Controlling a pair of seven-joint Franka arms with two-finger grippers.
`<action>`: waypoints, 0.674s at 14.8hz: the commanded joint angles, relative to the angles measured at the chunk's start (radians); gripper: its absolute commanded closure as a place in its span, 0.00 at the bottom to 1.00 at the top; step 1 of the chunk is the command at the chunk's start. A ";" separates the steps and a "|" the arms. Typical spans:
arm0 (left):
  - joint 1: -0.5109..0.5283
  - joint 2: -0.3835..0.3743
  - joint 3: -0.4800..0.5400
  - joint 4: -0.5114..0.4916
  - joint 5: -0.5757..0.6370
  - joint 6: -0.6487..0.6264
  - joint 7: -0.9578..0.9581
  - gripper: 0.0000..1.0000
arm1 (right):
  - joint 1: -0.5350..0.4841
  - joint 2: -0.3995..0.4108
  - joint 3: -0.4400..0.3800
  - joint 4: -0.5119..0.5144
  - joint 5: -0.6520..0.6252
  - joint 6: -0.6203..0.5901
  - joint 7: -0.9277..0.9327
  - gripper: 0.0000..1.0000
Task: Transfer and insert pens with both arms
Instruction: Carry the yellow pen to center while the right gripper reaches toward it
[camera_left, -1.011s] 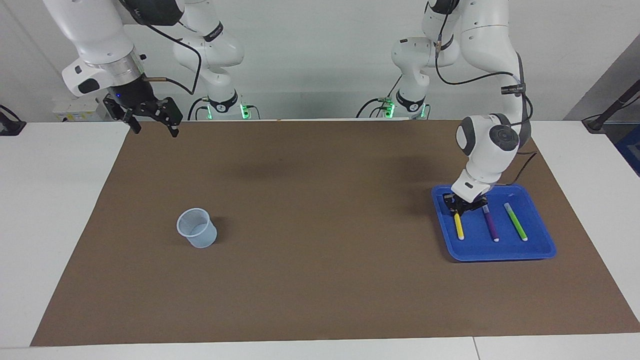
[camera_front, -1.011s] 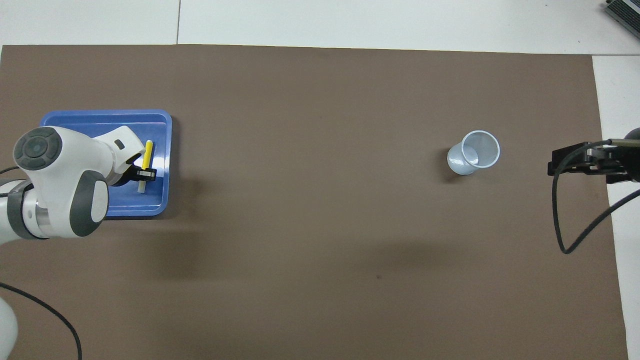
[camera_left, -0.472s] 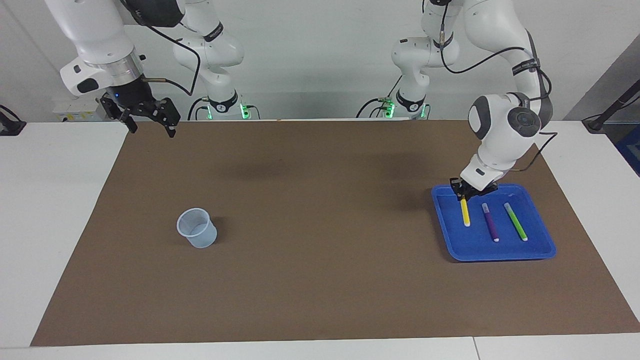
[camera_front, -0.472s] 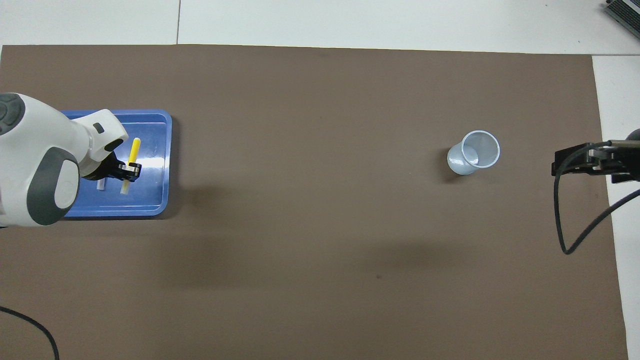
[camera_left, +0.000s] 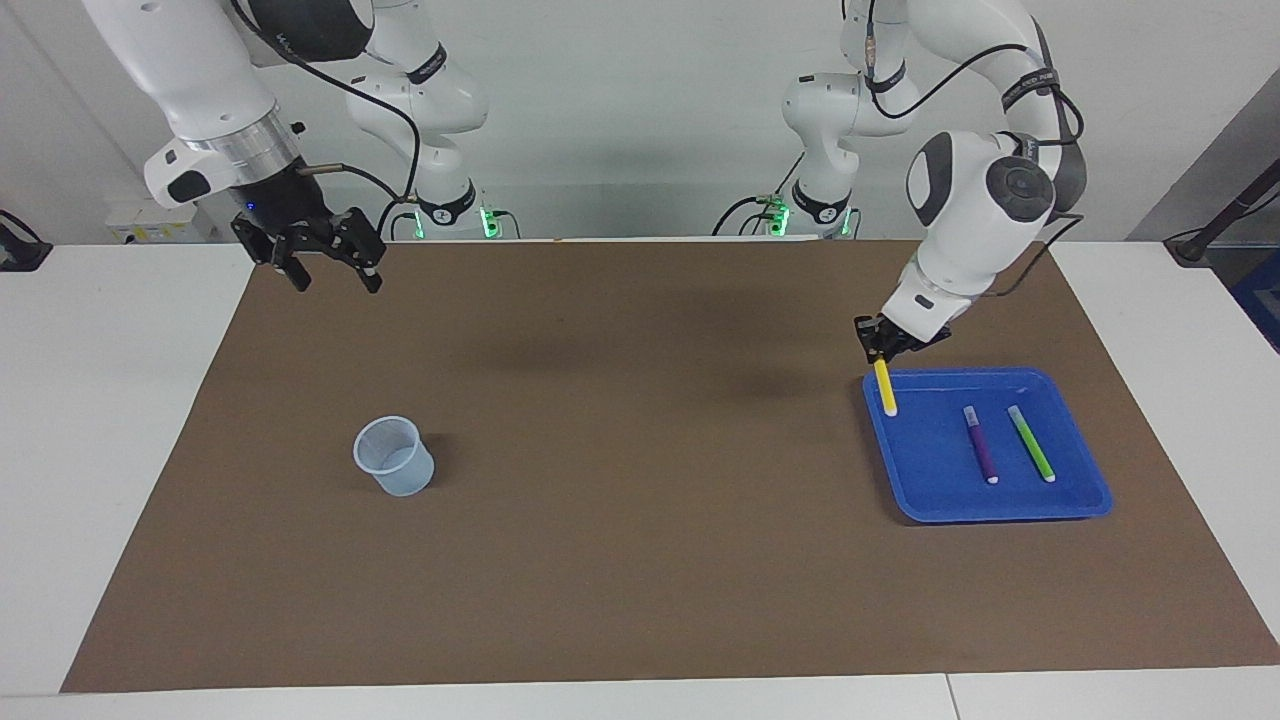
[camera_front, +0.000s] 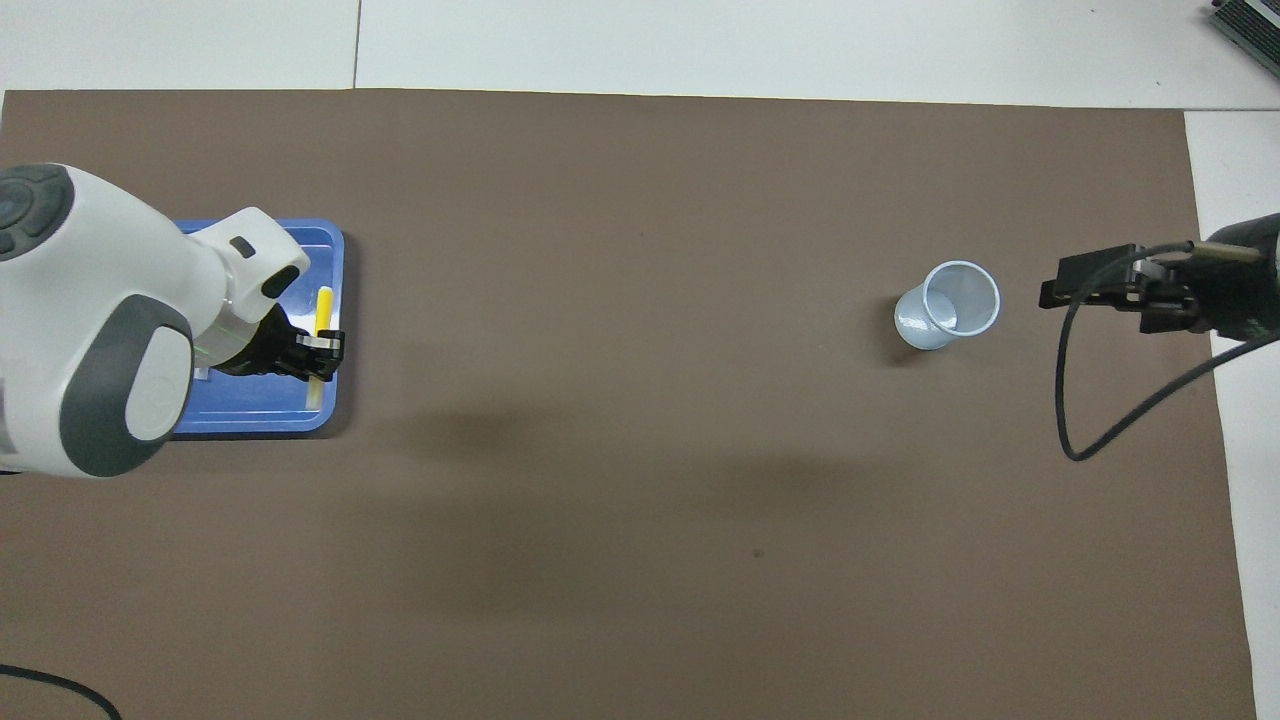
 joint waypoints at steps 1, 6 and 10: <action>-0.095 -0.020 0.012 -0.003 -0.089 -0.026 -0.139 1.00 | 0.079 0.113 0.004 0.000 0.110 0.130 0.122 0.00; -0.234 -0.040 -0.044 -0.003 -0.226 0.011 -0.347 1.00 | 0.213 0.268 0.004 0.020 0.371 0.394 0.173 0.00; -0.354 -0.027 -0.073 -0.012 -0.306 0.240 -0.538 1.00 | 0.289 0.279 0.005 0.000 0.440 0.362 0.165 0.00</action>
